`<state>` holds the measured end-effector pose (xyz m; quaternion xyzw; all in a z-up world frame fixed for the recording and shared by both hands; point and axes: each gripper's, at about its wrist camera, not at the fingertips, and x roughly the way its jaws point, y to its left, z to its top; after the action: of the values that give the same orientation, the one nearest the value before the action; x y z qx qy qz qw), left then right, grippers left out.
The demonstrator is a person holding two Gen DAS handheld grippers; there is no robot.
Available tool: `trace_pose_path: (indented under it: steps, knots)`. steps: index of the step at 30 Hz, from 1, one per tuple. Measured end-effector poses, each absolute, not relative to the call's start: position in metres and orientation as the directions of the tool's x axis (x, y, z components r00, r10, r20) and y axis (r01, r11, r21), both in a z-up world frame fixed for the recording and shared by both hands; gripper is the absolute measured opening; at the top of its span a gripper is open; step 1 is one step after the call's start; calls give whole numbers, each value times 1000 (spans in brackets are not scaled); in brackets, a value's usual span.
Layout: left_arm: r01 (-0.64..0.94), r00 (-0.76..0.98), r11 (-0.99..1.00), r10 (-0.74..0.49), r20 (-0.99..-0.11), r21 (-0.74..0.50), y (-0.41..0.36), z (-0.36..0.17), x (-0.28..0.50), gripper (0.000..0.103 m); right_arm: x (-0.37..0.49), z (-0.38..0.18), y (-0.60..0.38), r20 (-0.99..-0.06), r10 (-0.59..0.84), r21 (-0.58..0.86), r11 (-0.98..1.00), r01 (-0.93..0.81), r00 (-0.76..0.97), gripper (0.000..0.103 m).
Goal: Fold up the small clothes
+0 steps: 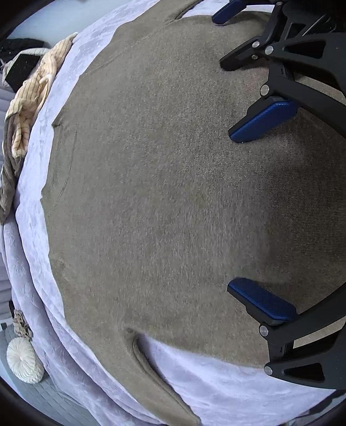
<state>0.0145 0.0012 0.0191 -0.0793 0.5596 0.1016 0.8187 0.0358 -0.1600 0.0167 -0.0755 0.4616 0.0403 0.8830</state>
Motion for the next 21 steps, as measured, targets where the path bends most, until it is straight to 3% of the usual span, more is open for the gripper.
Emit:
trace_pose_path:
  steps: [3, 21]
  knots:
    - [-259, 386, 966, 97, -917, -7, -1, 36, 15, 103, 32, 36, -171, -805, 35, -44, 992, -118, 592, 103]
    - [-181, 470, 983, 79, -879, -8, -53, 101, 25, 103, 29, 111, -222, -756, -45, -73, 997, -17, 653, 103]
